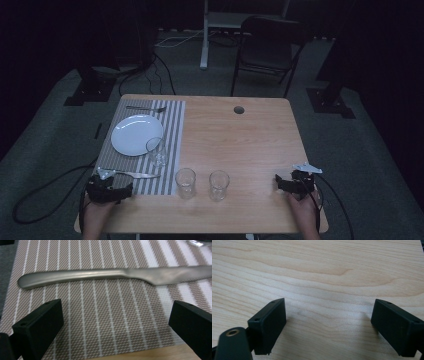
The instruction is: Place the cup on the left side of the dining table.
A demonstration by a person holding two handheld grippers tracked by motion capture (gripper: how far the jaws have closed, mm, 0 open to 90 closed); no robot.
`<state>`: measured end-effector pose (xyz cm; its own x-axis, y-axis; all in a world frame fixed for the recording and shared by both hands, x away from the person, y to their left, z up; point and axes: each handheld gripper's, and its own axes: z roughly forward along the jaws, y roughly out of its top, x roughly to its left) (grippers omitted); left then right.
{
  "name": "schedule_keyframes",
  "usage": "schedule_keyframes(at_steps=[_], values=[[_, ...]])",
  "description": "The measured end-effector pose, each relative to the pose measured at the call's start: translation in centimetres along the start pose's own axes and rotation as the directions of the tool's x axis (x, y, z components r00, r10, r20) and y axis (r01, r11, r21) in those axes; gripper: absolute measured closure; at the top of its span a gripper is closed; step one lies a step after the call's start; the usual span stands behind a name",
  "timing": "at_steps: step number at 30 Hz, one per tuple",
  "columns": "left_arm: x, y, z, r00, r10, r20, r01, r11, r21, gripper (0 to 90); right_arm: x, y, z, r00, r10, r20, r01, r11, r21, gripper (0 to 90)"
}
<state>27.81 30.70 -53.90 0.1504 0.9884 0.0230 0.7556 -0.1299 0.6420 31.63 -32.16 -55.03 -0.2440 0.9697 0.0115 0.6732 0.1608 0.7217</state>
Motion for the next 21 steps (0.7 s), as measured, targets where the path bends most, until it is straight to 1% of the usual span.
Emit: schedule_keyframes(at_steps=[3,5,8,9,10,21], values=[[0.3,-0.31,0.03,0.9999,-0.01,0.011,0.01,1.0,0.001,0.3,0.0,0.0,0.0,1.0,0.0,0.0,0.0,1.0,0.0,12.3],[0.36,-0.41,-0.01,1.0,-0.007,0.001,0.007,1.0,-0.006,0.2,0.0,0.0,0.0,1.0,0.0,0.0,0.0,1.0,0.0,12.3],[0.46,-0.74,0.03,0.9999,-0.002,0.011,0.002,0.9995,-0.032,0.2,0.0,0.0,0.0,1.0,0.0,0.0,0.0,1.0,0.0,12.3],[0.46,-0.74,0.03,0.9999,-0.002,0.011,0.002,0.9995,-0.032,0.2,0.0,0.0,0.0,1.0,0.0,0.0,0.0,1.0,0.0,12.3],[0.56,-1.07,0.06,0.9998,0.005,0.02,-0.004,0.9983,-0.058,0.2,0.0,0.0,0.0,1.0,0.0,0.0,0.0,1.0,0.0,12.3],[0.51,-1.1,0.03,0.9999,0.002,0.016,-0.001,0.9983,-0.058,0.2,0.0,0.0,0.0,1.0,0.0,0.0,0.0,1.0,0.0,12.3]])
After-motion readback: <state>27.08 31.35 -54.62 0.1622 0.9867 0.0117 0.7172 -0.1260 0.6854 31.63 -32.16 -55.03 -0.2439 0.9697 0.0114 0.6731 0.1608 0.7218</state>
